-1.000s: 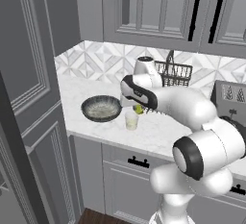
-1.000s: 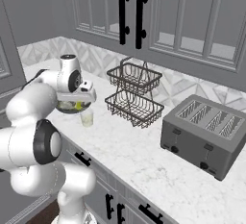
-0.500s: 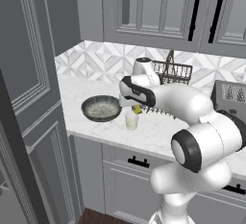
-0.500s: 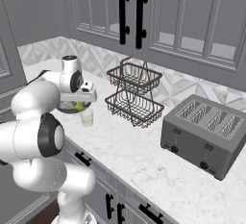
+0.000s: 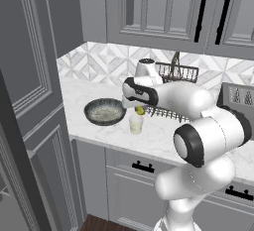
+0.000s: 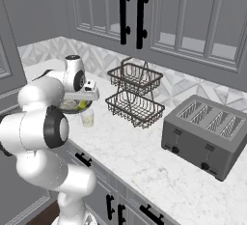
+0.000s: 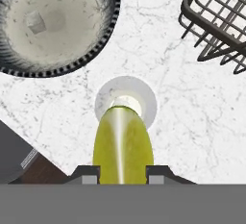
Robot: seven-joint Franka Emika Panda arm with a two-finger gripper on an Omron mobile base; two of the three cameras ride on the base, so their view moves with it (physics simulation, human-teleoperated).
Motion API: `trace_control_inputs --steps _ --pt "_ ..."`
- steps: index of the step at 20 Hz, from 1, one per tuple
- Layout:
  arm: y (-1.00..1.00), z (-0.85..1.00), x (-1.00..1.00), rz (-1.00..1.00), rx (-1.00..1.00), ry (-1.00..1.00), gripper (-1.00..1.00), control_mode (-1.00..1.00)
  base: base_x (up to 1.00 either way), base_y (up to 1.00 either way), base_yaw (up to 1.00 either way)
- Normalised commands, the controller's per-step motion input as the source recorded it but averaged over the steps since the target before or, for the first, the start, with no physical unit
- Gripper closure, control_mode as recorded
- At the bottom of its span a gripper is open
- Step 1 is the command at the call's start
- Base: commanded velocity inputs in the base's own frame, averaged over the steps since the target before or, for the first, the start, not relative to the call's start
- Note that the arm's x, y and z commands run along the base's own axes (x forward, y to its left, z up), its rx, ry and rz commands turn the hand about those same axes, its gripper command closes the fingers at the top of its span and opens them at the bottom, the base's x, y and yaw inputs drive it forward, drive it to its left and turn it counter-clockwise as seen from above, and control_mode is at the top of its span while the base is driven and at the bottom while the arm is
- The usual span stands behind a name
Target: Grab a lemon wedge from the fridge and one ice cube from the ice bowl, and put them in the glass of lemonade.
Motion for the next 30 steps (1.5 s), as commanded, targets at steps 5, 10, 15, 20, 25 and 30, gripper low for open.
trace_control_inputs --steps 5,10,15,20,25,30 --pt "0.07 -0.12 0.29 0.00 -0.02 0.00 1.00 -1.00 0.00 0.00 0.00" --pt "0.00 -0.28 0.02 0.00 0.00 -0.03 1.00 -1.00 0.00 0.00 0.00" --pt "0.00 -0.30 0.21 0.00 0.00 -0.07 1.00 -1.00 0.00 0.00 0.00" --pt "0.00 -0.39 0.02 0.00 0.03 -0.09 1.00 -1.00 0.00 0.00 0.00" --pt "0.00 0.00 -0.04 0.00 0.00 -0.02 1.00 -1.00 0.00 0.00 0.00" --pt "-0.01 0.00 0.03 0.00 0.00 0.00 1.00 -1.00 0.00 0.00 0.00"
